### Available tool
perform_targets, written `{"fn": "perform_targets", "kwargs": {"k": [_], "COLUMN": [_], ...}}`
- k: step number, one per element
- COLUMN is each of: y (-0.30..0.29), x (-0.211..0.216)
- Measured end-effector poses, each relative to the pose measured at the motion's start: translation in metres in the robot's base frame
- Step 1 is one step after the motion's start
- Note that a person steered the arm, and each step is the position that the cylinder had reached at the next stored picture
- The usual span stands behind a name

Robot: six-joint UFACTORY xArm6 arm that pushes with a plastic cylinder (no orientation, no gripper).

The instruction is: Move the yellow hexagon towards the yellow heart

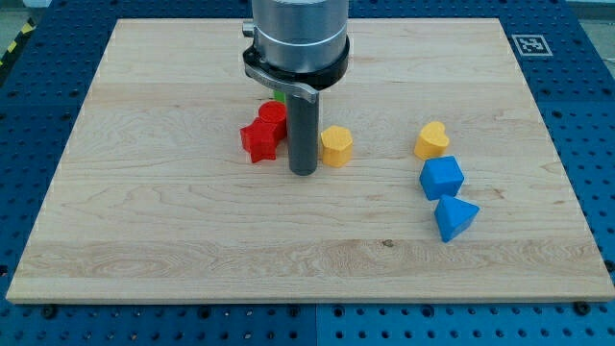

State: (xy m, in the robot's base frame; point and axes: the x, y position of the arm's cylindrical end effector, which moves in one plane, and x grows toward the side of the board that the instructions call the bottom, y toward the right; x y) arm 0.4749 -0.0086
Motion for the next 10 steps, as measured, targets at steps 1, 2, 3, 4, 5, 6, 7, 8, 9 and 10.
{"fn": "perform_targets", "kwargs": {"k": [1, 2, 3, 4, 5, 6, 7, 8, 9, 10], "y": [0.033, 0.061, 0.061, 0.045, 0.018, 0.016, 0.016, 0.024, 0.053, 0.073], "x": [0.000, 0.000, -0.010, -0.017, -0.017, -0.022, -0.035, -0.037, -0.036, -0.027]}}
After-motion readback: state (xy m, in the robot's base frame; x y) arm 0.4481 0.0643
